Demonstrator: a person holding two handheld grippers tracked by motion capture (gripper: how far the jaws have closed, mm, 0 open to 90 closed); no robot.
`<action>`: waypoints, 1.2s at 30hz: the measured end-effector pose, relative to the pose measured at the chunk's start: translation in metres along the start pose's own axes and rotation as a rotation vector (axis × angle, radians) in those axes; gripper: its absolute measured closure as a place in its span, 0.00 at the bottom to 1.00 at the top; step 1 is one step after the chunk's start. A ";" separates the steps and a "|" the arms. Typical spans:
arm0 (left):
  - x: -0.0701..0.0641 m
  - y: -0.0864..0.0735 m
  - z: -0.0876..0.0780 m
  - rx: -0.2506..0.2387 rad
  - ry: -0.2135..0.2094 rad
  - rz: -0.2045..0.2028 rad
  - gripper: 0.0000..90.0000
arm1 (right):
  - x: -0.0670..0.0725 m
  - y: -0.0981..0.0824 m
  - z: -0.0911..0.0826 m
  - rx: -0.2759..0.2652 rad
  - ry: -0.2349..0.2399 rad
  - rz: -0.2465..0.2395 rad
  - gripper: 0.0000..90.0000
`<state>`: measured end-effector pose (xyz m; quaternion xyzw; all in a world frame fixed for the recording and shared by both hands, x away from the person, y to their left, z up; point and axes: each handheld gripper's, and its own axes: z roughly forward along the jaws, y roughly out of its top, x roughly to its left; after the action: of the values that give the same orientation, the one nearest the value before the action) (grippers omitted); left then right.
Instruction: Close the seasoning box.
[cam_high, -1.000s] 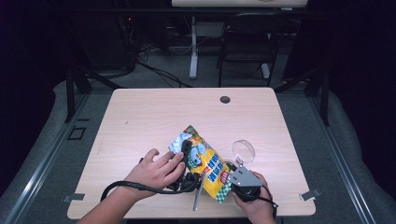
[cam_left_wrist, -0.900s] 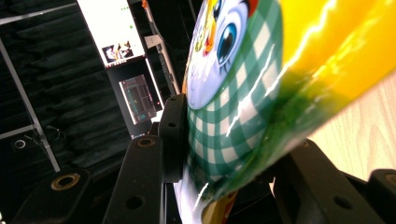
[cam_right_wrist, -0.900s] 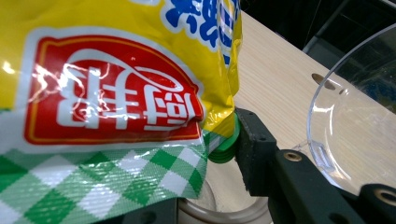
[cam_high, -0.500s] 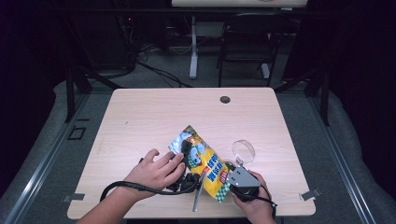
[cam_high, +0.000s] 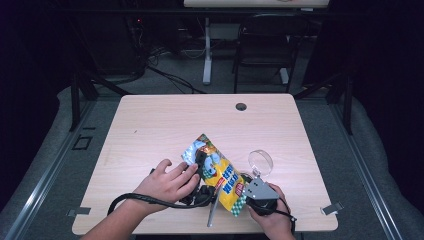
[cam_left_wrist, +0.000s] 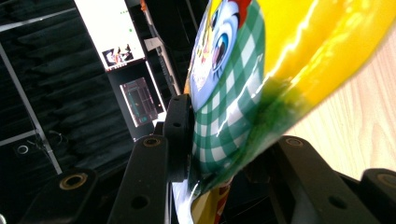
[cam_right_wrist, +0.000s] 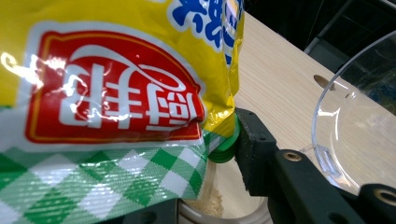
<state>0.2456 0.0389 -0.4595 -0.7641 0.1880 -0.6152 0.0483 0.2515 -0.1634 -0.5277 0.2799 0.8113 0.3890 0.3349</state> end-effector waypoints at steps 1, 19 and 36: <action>0.001 0.000 0.000 0.000 0.005 0.008 0.76 | 0.000 0.000 0.000 -0.001 0.001 0.001 0.79; 0.004 0.003 -0.003 -0.010 0.001 0.015 0.79 | -0.002 0.000 -0.001 -0.001 0.003 0.004 0.79; 0.005 0.003 -0.007 -0.010 0.002 0.034 0.81 | 0.000 0.000 0.000 -0.005 0.000 -0.003 0.79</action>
<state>0.2392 0.0353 -0.4539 -0.7604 0.2040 -0.6142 0.0545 0.2514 -0.1634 -0.5271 0.2777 0.8107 0.3908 0.3360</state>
